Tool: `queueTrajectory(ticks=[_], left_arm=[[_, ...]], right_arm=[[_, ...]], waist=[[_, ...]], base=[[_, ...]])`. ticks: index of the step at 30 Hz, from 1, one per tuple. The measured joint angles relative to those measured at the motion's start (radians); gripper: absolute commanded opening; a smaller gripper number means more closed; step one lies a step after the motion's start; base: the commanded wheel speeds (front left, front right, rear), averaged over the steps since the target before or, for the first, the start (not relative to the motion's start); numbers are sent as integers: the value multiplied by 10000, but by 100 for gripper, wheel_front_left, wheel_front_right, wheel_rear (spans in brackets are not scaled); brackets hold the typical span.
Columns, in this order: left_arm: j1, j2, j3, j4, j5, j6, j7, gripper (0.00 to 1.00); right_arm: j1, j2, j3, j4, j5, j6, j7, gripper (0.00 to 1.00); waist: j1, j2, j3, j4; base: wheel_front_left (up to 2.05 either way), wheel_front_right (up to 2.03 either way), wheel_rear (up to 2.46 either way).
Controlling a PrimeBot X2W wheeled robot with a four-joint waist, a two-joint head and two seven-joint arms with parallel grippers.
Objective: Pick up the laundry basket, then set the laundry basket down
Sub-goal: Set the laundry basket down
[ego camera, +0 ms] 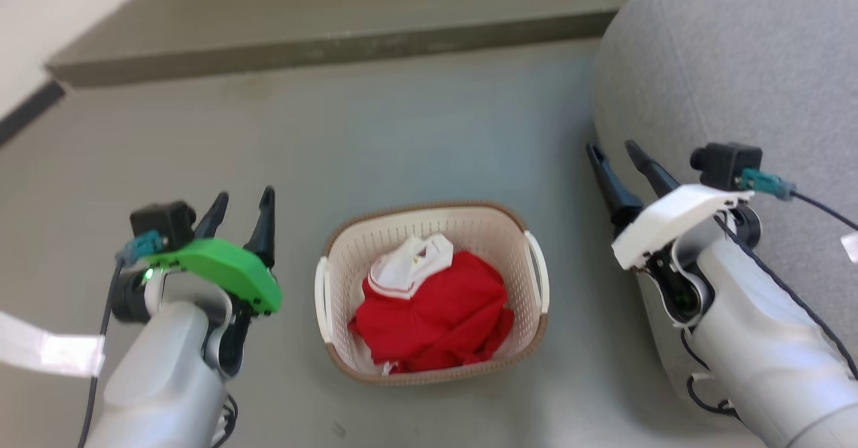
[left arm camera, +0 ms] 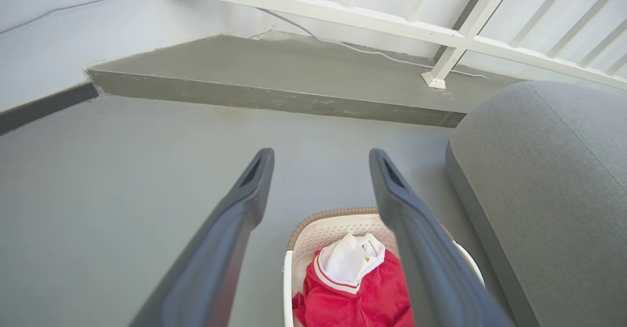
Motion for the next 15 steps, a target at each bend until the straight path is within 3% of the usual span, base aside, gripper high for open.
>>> queueTrajectory(ticks=[7, 15], left_arm=[[988, 40, 746, -1089, 525, 217, 0, 100], [1814, 8, 1337, -2366, 988, 347, 0, 100]], right_arm=[[989, -203, -915, -1083, -757, -128, -13, 100], [1870, -249, -1850, -2627, -1726, -556, -15, 100]], waist=[[0, 0, -984, 21], [0, 0, -1758, -48]], base=[[0, 0, 0], [0, 0, 0]])
